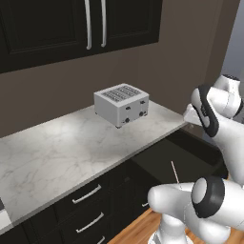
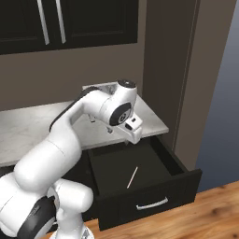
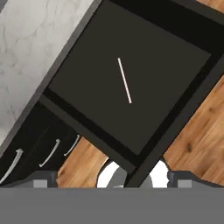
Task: Take a straw from the drawer in front and place it inside the glass cup on the dining counter.
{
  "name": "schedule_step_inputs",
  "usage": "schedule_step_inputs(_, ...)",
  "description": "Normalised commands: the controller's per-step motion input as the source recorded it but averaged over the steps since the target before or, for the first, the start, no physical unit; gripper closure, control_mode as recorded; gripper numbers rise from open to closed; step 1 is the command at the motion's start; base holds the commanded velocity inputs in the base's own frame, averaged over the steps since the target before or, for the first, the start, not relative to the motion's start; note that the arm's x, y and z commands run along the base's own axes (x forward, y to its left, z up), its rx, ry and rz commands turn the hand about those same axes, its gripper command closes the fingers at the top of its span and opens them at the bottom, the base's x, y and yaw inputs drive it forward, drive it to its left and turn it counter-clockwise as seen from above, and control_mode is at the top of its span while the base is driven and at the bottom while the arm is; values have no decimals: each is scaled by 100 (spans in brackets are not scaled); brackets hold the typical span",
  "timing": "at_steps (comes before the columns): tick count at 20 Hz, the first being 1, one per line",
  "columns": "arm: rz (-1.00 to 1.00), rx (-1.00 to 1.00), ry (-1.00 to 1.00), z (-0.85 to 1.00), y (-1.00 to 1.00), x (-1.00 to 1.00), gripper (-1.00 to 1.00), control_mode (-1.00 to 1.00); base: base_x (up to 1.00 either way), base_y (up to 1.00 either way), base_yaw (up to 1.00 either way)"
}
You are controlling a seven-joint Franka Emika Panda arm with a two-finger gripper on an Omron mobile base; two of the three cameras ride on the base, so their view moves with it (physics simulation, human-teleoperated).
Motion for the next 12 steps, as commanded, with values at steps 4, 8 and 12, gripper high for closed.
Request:
schedule_step_inputs(4, -23, -1, -1, -50, 1, 21, -100, -100, 0, 0, 0)
schedule_step_inputs(8, -22, -6, 0, -49, 1, 34, -100, -100, 0, 0, 0)
schedule_step_inputs(12, -3, -19, 0, -28, 0, 35, -100, -100, 0, 0, 0)
